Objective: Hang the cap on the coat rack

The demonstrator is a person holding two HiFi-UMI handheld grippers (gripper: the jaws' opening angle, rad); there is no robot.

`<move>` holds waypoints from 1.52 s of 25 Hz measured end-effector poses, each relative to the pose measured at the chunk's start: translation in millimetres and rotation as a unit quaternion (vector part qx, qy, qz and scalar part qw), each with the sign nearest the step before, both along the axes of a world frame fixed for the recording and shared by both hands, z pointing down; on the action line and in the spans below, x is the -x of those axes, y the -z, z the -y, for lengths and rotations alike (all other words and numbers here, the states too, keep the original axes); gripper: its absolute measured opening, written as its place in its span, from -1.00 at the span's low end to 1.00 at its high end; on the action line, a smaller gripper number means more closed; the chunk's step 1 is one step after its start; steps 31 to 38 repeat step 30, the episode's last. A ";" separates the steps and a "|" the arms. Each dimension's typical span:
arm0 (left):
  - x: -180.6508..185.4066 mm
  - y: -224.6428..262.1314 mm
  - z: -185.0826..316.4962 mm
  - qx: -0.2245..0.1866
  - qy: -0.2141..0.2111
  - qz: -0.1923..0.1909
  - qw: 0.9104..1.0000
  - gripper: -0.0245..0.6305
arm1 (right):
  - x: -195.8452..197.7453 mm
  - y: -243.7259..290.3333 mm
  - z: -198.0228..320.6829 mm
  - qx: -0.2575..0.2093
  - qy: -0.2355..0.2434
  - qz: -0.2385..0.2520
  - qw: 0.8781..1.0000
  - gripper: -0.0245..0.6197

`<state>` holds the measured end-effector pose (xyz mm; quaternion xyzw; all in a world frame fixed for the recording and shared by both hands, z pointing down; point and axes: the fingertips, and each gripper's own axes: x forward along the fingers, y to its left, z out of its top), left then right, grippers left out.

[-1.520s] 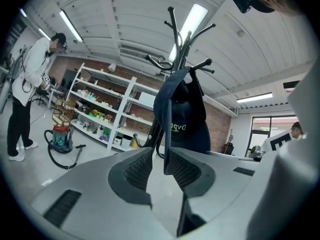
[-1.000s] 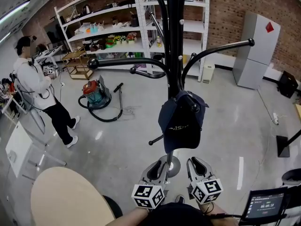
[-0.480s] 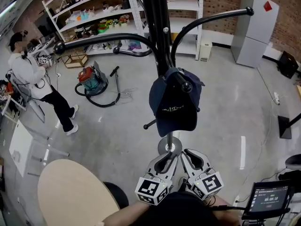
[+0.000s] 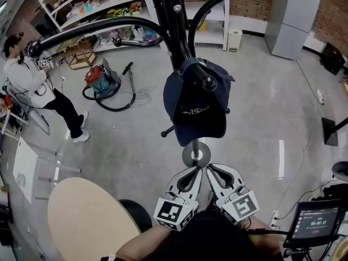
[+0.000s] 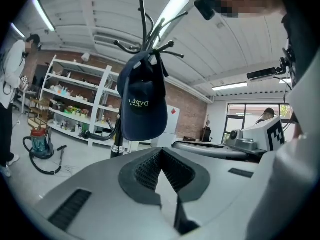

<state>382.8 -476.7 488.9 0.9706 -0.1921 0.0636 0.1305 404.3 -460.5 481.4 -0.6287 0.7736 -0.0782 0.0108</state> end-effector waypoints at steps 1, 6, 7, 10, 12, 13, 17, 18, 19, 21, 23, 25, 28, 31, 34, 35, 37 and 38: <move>-1.0 2.7 -0.9 -0.002 -0.002 -0.001 1.000 -0.91 | -0.4 2.1 -0.1 0.006 -0.001 0.000 1.000 -0.86; -1.4 9.9 3.5 -0.011 -0.002 -0.003 1.000 -0.91 | -0.7 7.1 4.2 -0.003 0.001 0.007 1.000 -0.88; -1.3 8.8 4.5 -0.011 -0.001 -0.004 1.000 -0.91 | -1.5 6.5 4.6 -0.003 0.000 0.006 1.000 -0.88; -1.4 4.4 4.3 -0.008 -0.001 -0.006 1.000 -0.91 | -2.9 1.5 2.9 -0.001 -0.003 0.007 1.000 -0.88; -1.8 3.7 4.2 -0.006 -0.004 -0.005 1.000 -0.91 | -2.8 -0.1 2.8 -0.001 -0.004 0.009 1.000 -0.89; -2.0 3.3 5.2 -0.006 -0.005 -0.003 1.000 -0.91 | -2.9 0.2 4.0 -0.001 -0.006 0.009 1.000 -0.89; -3.6 -0.2 16.4 -0.006 0.005 0.011 1.000 -0.91 | -7.5 1.5 12.1 0.004 -0.014 0.000 1.000 -0.89; -3.2 0.7 19.8 -0.008 0.010 0.011 1.000 -0.91 | -8.4 0.1 13.9 0.010 -0.013 -0.004 1.000 -0.89; -1.5 2.3 23.3 -0.011 0.016 0.011 1.000 -0.91 | -7.9 -1.1 16.0 0.014 -0.010 -0.006 1.000 -0.89; 3.8 4.8 28.8 -0.012 0.030 0.013 0.999 -0.91 | -3.9 0.0 21.0 0.007 -0.001 -0.001 1.000 -0.89; 4.1 2.7 29.5 -0.008 0.032 0.015 0.999 -0.91 | -2.2 0.2 21.6 0.002 -0.001 0.004 1.000 -0.89; -1.3 -1.9 28.0 -0.003 0.024 0.012 1.000 -0.91 | -5.5 -1.5 19.8 0.002 -0.007 0.004 1.000 -0.89; -16.1 -5.6 23.8 0.004 0.002 0.005 1.000 -0.91 | -18.1 -0.6 15.6 0.001 -0.025 -0.002 1.000 -0.89; -30.8 -7.5 17.2 0.011 -0.020 -0.003 1.000 -0.91 | -31.3 2.7 9.4 -0.006 -0.047 -0.006 0.999 -0.89; -30.8 -7.5 17.2 0.011 -0.020 -0.003 1.000 -0.91 | -31.3 2.7 9.4 -0.006 -0.047 -0.006 0.999 -0.89; -30.8 -7.5 17.2 0.011 -0.020 -0.003 1.000 -0.91 | -31.3 2.7 9.4 -0.006 -0.047 -0.006 0.999 -0.89; -30.8 -7.5 17.2 0.011 -0.020 -0.003 1.000 -0.91 | -31.3 2.7 9.4 -0.006 -0.047 -0.006 0.999 -0.89; -30.8 -7.5 17.2 0.011 -0.020 -0.003 1.000 -0.91 | -31.3 2.7 9.4 -0.006 -0.047 -0.006 0.999 -0.89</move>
